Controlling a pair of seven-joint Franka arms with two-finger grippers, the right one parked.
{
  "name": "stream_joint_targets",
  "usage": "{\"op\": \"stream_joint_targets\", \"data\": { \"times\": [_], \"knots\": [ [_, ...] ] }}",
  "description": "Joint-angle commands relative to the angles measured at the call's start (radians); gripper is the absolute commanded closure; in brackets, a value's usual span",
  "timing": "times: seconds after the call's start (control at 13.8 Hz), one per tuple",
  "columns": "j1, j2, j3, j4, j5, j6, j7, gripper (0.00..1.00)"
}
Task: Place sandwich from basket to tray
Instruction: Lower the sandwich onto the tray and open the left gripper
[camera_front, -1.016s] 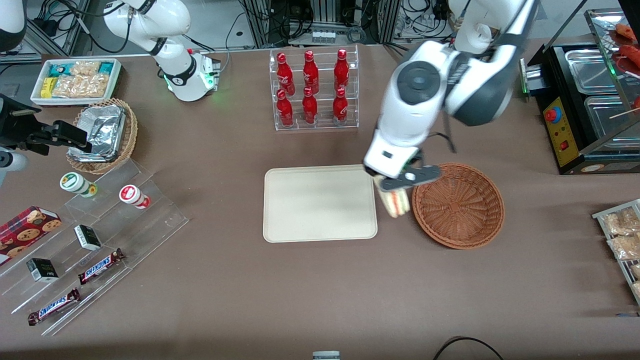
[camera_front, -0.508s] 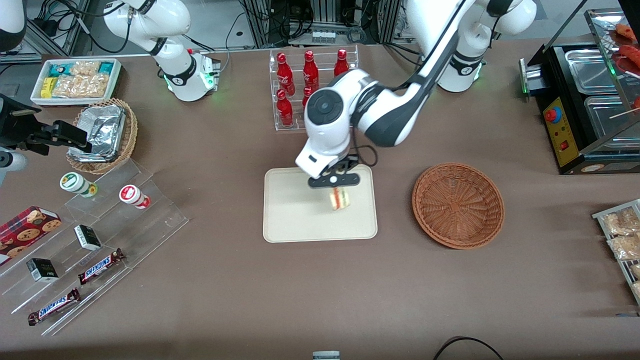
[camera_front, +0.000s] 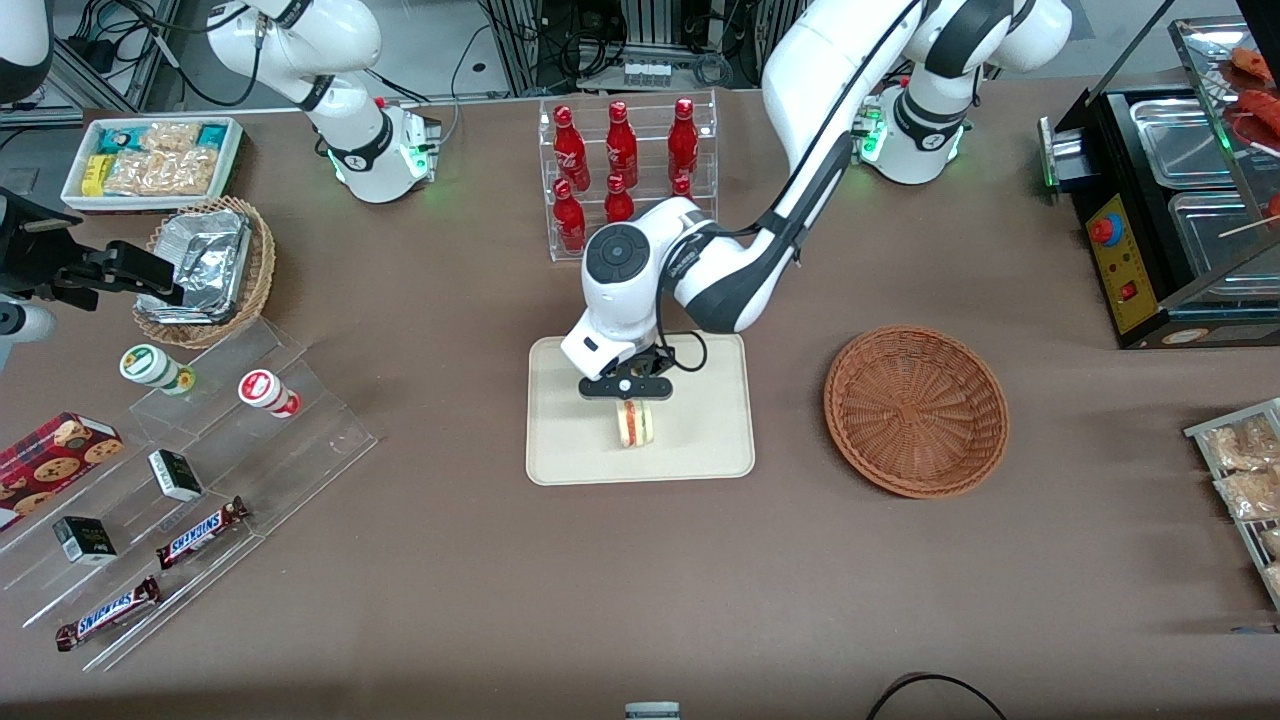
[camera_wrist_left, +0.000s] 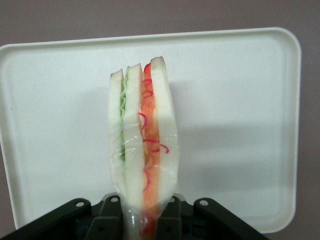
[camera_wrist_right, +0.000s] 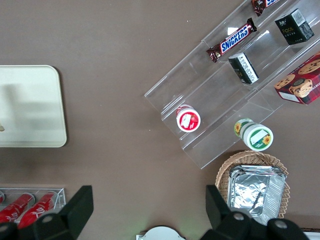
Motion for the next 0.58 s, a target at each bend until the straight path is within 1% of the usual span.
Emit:
{"op": "stream_joint_targets", "data": {
  "times": [0.0,0.22,0.36,0.44,0.51],
  "knots": [
    [-0.03,0.042,0.014,0.035,0.026,0.002,0.011,0.96],
    [-0.032,0.06,0.014,0.028,0.024,0.002,0.016,0.93],
    [-0.056,0.086,0.014,0.027,0.027,0.002,0.021,0.91],
    [-0.059,0.091,0.014,0.025,0.029,0.002,0.019,0.79],
    [-0.059,0.092,0.014,0.025,0.029,0.002,0.017,0.33]
  ]
}}
